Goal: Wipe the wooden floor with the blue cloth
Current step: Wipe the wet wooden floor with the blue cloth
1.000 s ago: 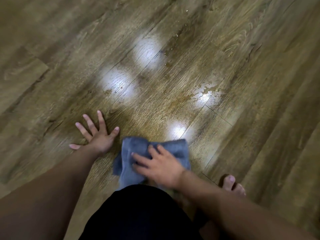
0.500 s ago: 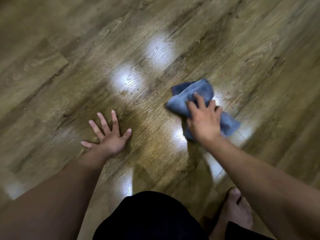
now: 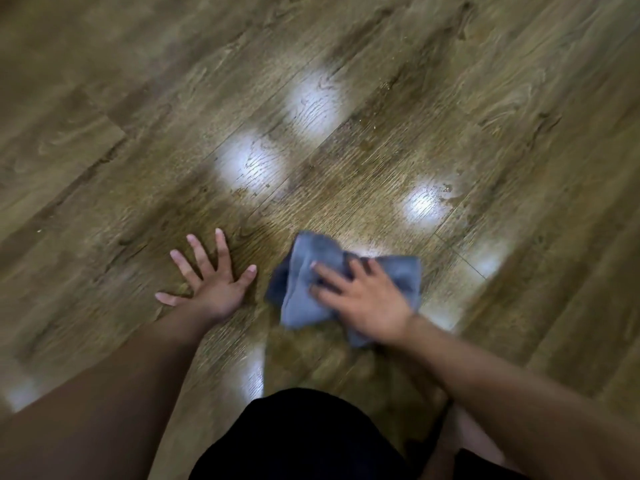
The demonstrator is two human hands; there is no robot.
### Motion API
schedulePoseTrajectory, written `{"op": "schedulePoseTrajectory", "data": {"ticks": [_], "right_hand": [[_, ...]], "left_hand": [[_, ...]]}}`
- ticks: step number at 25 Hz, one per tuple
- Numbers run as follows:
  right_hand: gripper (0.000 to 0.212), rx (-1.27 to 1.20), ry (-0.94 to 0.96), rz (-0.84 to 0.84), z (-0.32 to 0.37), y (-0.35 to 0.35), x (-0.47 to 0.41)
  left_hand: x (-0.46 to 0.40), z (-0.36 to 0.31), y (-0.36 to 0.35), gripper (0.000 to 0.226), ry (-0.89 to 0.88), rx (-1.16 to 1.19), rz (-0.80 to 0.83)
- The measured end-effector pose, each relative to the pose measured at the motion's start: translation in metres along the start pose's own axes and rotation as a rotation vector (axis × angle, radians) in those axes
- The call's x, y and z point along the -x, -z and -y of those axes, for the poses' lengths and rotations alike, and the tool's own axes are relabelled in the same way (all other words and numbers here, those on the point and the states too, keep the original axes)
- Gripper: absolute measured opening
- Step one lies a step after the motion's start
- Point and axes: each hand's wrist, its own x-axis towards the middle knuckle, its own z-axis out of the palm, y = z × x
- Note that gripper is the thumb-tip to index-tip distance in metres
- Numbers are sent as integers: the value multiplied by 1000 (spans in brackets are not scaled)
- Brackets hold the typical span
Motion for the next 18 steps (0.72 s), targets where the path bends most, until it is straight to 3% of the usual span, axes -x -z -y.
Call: {"op": "schedulePoseTrajectory", "data": {"ticks": [5, 8, 11, 14, 18], "right_hand": [[52, -47, -757, -82, -128, 18, -25], [51, -113, -944, -61, -121, 24, -36], [51, -38, -713, -18, -50, 22, -36], [55, -15, -275, -34, 31, 4, -14], [29, 89, 358, -57, 101, -26, 31]], "left_hand": [[1, 0, 0, 85, -2, 2, -2], [0, 1, -1, 85, -5, 18, -6], [-1, 2, -1, 85, -14, 30, 4], [-2, 3, -1, 85, -10, 22, 4], [-3, 3, -1, 86, -5, 30, -4]]}}
